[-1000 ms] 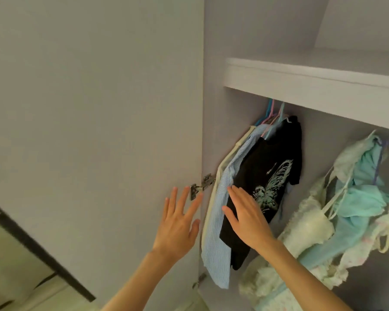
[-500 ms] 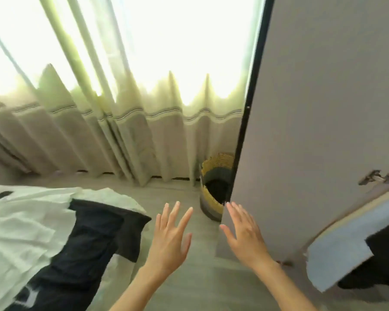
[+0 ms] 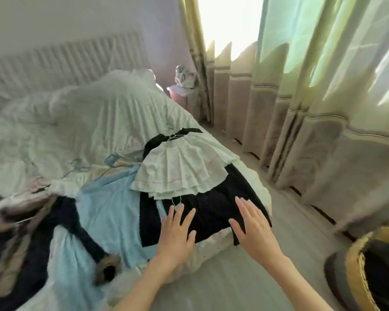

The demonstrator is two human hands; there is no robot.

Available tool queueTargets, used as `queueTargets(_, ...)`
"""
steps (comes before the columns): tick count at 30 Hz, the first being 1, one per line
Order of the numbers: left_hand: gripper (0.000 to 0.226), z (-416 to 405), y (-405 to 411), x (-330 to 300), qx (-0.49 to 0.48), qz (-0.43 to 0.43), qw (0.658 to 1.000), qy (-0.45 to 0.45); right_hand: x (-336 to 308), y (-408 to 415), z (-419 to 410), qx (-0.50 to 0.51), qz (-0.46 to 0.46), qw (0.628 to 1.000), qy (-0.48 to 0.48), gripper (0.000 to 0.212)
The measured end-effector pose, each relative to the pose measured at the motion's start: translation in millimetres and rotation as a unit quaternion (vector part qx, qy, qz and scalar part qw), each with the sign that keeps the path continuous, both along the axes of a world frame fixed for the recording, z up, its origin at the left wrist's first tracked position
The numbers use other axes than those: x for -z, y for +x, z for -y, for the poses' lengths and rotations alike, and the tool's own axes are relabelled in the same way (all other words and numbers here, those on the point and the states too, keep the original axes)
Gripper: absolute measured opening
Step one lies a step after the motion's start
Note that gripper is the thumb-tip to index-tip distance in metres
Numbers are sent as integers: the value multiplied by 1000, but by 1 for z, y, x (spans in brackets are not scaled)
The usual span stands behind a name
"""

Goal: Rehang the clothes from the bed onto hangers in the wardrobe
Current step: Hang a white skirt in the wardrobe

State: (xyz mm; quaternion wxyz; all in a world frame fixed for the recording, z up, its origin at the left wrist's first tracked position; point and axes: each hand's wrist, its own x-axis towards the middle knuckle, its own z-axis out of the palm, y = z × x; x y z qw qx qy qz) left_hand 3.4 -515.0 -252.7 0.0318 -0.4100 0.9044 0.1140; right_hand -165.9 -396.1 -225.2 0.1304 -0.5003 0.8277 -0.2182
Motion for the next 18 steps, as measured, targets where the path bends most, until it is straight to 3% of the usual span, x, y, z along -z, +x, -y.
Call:
queueTargets(8, 56, 23, 31, 15, -100, -9, 993, 55, 15, -7, 48, -89, 17, 996, 20, 60)
queueTargets(18, 56, 136, -1, 57, -129, -21, 986, 101, 39, -79, 149, -53, 10, 997, 61, 58)
